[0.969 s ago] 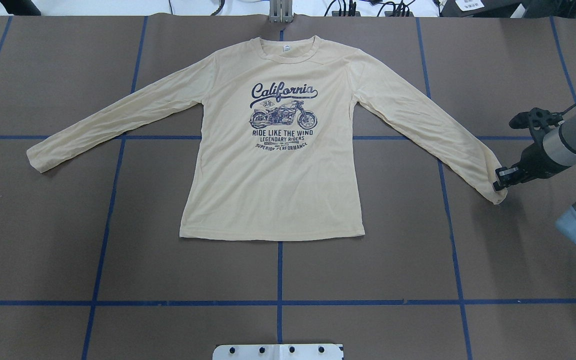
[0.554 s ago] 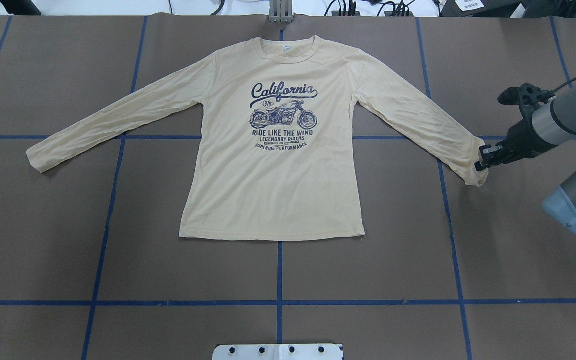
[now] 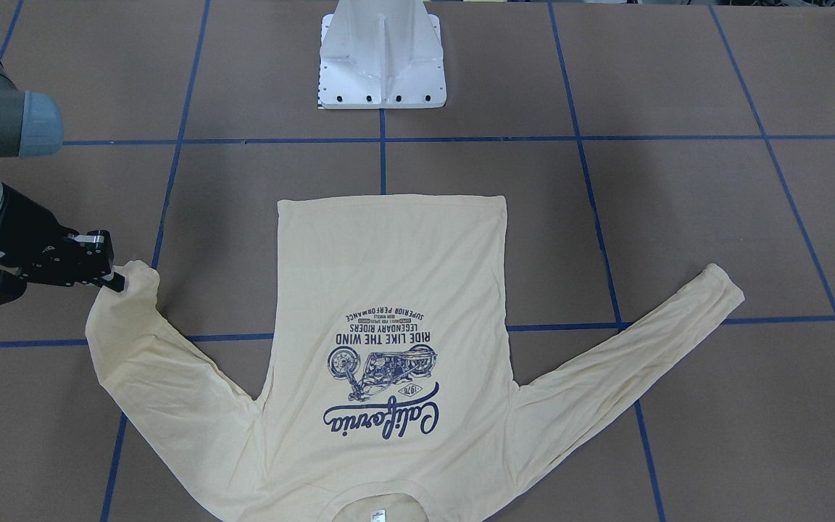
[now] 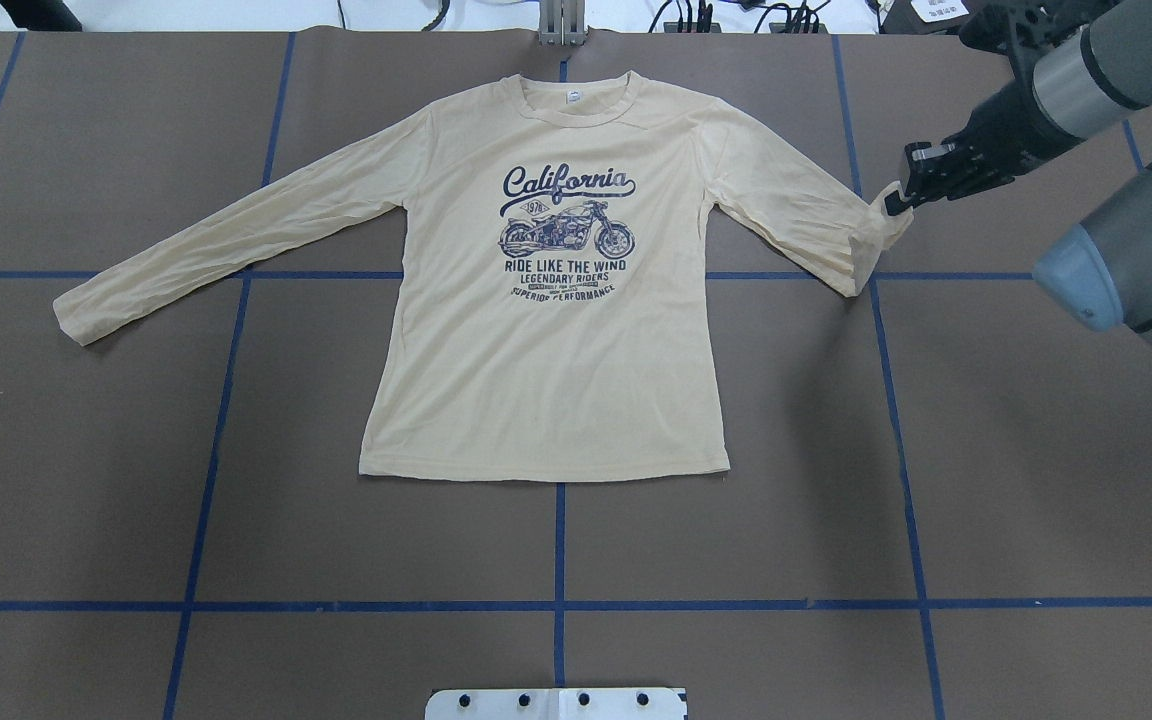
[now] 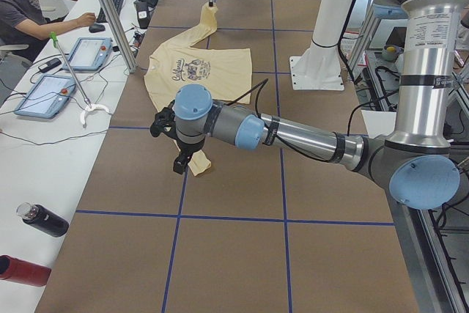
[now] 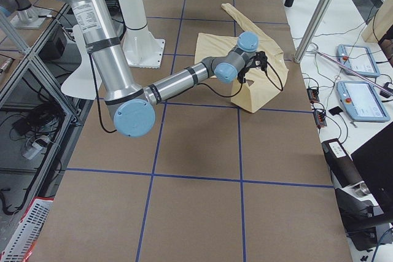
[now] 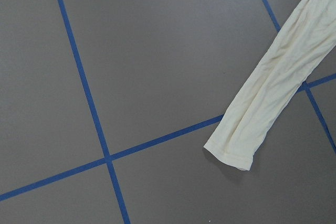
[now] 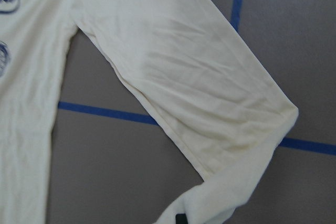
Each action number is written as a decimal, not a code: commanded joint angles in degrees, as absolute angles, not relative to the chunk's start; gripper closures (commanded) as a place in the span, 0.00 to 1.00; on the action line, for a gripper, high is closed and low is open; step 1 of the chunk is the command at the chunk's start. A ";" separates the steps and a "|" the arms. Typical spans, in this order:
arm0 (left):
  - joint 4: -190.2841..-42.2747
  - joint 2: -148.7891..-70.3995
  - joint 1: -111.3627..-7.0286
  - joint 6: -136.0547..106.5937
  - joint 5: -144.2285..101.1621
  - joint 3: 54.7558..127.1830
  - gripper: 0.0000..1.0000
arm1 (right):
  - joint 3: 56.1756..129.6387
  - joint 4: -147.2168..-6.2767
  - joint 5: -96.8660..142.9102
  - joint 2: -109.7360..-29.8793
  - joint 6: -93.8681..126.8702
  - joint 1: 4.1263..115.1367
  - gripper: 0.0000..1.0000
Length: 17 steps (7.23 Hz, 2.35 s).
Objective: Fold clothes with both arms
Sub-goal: 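Lift the sleeve with the right gripper and carry it across the shirt, then lay the sleeve across the chest below the collar and release it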
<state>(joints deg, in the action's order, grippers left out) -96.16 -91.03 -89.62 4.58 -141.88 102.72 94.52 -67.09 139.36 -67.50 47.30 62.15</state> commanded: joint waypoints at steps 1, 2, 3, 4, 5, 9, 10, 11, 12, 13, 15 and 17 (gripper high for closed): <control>-96.15 -91.05 -89.65 4.57 -141.94 102.40 0.01 | 94.05 -67.15 140.27 -59.36 52.63 62.40 1.00; -96.15 -91.05 -89.65 4.66 -141.94 102.04 0.01 | 91.35 -67.15 140.10 -54.37 52.73 61.88 1.00; -96.15 -91.14 -89.65 4.57 -141.94 101.87 0.01 | 85.92 -67.06 139.66 -48.14 52.73 60.57 1.00; -96.15 -91.14 -89.65 4.57 -141.94 101.69 0.01 | 77.43 -66.54 137.48 -40.85 52.65 58.21 1.00; -96.15 -91.23 -89.65 4.57 -141.94 101.25 0.01 | 70.73 -66.53 133.55 -34.87 52.65 55.14 1.00; -96.24 -92.63 -89.65 4.57 -141.94 99.14 0.01 | 54.69 -62.69 121.50 -24.87 52.73 48.27 1.00; -96.24 -93.07 -89.65 4.57 -141.94 98.53 0.01 | 53.36 -61.10 118.77 -24.79 52.73 46.34 1.00; -96.24 -93.51 -89.65 4.57 -141.94 98.00 0.01 | 53.00 -61.00 115.87 -24.70 52.73 44.49 1.00; -96.24 -93.60 -89.65 4.57 -141.94 97.91 0.01 | 52.56 -61.00 112.62 -24.78 52.73 41.86 1.00; -96.24 -94.47 -89.65 4.57 -141.94 97.13 0.01 | 52.56 -60.91 110.93 -24.61 52.82 40.18 1.00; -96.94 -95.36 -89.65 4.57 -141.94 95.72 0.01 | 52.56 -60.82 109.44 -23.91 52.82 39.90 1.00; -99.12 -95.62 -89.65 1.16 -141.94 95.54 0.01 | 50.20 -57.51 105.31 -22.24 54.48 39.90 0.61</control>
